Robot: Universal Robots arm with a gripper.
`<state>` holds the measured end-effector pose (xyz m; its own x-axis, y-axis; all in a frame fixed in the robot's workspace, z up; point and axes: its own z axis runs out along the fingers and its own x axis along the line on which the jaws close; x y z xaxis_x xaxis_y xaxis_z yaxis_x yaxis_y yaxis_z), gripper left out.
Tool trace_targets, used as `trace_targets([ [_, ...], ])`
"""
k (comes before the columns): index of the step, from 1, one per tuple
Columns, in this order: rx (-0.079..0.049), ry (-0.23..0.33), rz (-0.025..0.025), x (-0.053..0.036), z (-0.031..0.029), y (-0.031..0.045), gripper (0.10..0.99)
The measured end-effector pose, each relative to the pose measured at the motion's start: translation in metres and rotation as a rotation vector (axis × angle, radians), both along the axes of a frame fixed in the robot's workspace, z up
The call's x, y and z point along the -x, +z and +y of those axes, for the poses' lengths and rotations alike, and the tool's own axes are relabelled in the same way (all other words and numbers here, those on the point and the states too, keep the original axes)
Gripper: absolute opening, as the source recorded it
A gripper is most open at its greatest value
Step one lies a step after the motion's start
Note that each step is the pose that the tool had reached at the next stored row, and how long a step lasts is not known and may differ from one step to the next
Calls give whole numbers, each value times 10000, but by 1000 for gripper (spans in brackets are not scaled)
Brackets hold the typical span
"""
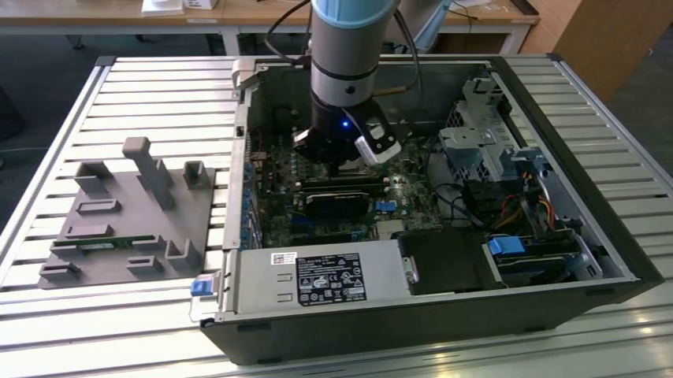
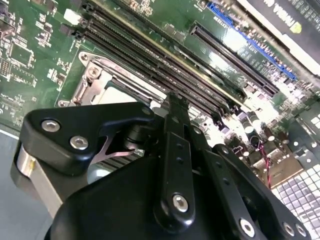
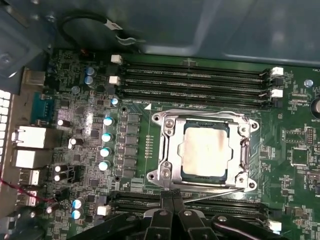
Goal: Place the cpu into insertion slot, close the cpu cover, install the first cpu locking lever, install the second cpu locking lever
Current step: 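Install the second cpu locking lever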
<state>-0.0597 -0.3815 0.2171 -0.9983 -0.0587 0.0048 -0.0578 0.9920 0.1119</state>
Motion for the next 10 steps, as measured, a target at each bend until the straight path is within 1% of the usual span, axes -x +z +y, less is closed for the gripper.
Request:
trace_targets([
  [5, -325, -2, 0, 50, -63, 0, 106],
  [7, -408, -2, 0, 64, -68, -10, 106],
  [10, -531, -1, -1, 71, -68, -47, 106],
])
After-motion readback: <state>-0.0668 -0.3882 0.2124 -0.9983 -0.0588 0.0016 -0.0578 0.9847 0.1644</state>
